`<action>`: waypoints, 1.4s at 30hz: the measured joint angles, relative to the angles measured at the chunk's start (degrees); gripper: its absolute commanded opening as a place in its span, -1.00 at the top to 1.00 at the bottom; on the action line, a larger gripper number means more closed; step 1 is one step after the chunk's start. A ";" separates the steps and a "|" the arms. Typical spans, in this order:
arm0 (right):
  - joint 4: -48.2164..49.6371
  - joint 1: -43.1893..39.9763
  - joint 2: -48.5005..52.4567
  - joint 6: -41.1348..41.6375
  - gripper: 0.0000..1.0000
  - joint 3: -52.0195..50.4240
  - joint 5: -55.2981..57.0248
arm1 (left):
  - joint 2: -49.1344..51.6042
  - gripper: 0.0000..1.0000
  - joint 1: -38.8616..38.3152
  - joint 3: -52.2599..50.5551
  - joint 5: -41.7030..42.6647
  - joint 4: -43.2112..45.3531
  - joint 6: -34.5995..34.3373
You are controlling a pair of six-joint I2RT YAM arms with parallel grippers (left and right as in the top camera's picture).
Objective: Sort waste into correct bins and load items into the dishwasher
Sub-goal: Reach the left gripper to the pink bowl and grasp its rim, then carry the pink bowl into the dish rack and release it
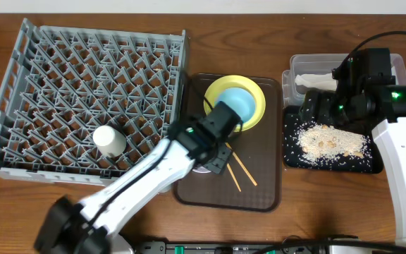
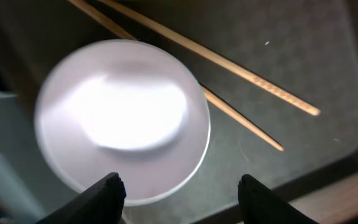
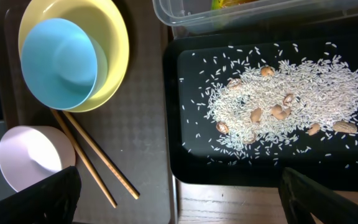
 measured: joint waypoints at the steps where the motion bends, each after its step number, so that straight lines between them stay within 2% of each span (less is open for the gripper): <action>1: 0.02 0.00 0.00 0.02 -0.99 0.00 0.00 | 1.60 -0.25 -0.33 0.00 0.00 0.31 -0.02; 5: 0.00 0.00 0.00 0.02 -0.98 0.00 0.00 | 7.52 -0.25 -1.77 0.00 0.00 1.53 -0.02; 9: 0.02 0.00 0.00 0.00 -0.99 0.00 0.00 | 12.13 -0.11 -2.75 0.00 0.00 1.75 0.02; 13: 0.00 0.00 0.00 0.02 -0.99 0.00 -0.02 | 15.02 0.51 -2.82 0.00 -0.02 2.10 -0.31; 15: 0.02 0.00 0.00 0.02 -0.98 0.00 0.00 | 15.54 0.63 -2.82 0.00 -0.02 2.40 -0.37; 16: 0.00 0.00 0.00 0.02 -0.99 0.00 -0.02 | 15.56 0.78 -2.82 0.00 -0.02 2.60 0.00; 17: 0.02 0.00 0.00 0.02 -0.99 0.00 -0.02 | 15.52 0.84 -2.82 0.00 -0.02 2.78 0.00; 31: -0.13 0.00 0.00 0.02 -0.99 0.00 0.00 | 11.34 0.85 -2.86 0.96 -1.05 1.11 0.04; 38: -0.17 0.00 0.00 0.02 -0.99 0.00 0.00 | -1.40 0.85 -2.08 5.68 -1.07 1.05 0.04; 42: -0.17 0.00 0.00 0.02 -0.98 0.00 0.00 | -10.64 0.85 1.73 6.60 -1.07 2.60 0.63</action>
